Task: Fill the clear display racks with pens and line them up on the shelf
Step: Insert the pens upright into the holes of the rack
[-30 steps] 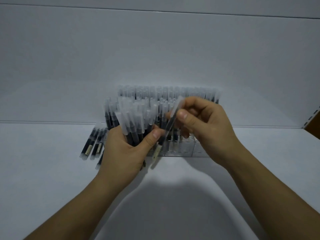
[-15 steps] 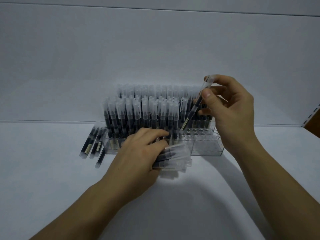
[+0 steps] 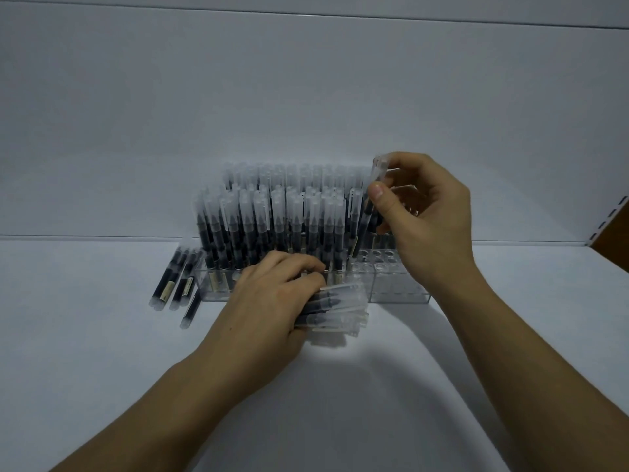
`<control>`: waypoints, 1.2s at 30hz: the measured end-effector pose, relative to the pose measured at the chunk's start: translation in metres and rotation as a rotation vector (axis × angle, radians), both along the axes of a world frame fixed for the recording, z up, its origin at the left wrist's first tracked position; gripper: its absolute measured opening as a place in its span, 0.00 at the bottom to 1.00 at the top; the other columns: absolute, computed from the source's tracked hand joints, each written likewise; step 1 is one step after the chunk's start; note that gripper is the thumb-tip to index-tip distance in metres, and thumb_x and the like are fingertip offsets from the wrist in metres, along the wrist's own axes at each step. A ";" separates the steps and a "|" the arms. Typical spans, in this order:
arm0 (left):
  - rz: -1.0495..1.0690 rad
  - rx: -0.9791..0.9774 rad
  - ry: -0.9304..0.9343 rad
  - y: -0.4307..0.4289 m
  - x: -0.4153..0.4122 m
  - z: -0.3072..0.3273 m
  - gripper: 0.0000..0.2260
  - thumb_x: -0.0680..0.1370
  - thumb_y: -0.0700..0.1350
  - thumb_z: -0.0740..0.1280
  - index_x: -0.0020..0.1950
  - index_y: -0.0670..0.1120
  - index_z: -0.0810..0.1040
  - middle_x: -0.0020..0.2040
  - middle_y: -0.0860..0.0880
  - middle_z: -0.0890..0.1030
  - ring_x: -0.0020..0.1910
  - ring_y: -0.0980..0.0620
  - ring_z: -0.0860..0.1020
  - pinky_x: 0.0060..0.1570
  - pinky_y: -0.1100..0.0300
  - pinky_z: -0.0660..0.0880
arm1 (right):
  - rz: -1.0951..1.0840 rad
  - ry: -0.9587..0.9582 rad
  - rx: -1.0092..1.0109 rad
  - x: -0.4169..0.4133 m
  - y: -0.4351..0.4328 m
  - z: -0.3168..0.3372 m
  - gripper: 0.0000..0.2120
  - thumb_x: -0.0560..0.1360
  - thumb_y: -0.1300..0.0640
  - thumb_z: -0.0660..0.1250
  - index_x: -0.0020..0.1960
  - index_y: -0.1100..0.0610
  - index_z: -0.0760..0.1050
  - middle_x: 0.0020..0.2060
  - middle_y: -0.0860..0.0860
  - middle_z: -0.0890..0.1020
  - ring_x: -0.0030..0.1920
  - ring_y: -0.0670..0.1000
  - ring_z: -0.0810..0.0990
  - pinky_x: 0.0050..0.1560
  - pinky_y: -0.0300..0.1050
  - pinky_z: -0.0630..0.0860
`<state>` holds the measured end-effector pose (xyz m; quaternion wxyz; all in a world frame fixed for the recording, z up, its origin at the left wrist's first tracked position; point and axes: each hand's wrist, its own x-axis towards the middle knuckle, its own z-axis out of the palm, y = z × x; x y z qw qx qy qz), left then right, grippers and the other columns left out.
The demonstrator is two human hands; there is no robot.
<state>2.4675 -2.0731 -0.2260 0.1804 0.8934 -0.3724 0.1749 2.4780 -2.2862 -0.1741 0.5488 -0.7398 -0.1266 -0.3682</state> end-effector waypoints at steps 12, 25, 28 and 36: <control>0.025 0.021 -0.019 -0.002 -0.002 0.001 0.21 0.65 0.37 0.75 0.56 0.49 0.79 0.63 0.53 0.77 0.61 0.49 0.73 0.53 0.47 0.76 | -0.053 0.031 -0.204 0.005 0.005 -0.013 0.12 0.77 0.60 0.74 0.60 0.54 0.79 0.43 0.48 0.81 0.43 0.47 0.81 0.43 0.33 0.75; 0.050 0.014 -0.034 -0.005 -0.004 0.002 0.22 0.67 0.37 0.74 0.60 0.48 0.79 0.63 0.53 0.77 0.60 0.49 0.72 0.54 0.47 0.77 | -0.069 0.032 -0.244 0.004 0.004 -0.015 0.13 0.77 0.60 0.74 0.59 0.53 0.78 0.42 0.45 0.80 0.41 0.45 0.79 0.42 0.30 0.74; 0.064 0.010 -0.033 -0.004 -0.004 0.003 0.22 0.67 0.37 0.74 0.60 0.47 0.79 0.62 0.52 0.77 0.59 0.48 0.73 0.54 0.45 0.77 | -0.071 0.047 -0.233 0.003 0.004 -0.015 0.13 0.76 0.60 0.75 0.59 0.53 0.77 0.42 0.45 0.80 0.40 0.46 0.79 0.41 0.32 0.75; 0.062 -0.001 -0.034 -0.004 -0.004 0.002 0.23 0.67 0.36 0.72 0.61 0.47 0.78 0.62 0.52 0.78 0.59 0.48 0.73 0.54 0.45 0.77 | -0.061 0.113 -0.336 0.000 0.008 -0.018 0.17 0.76 0.58 0.75 0.61 0.48 0.76 0.42 0.44 0.81 0.42 0.46 0.81 0.42 0.42 0.81</control>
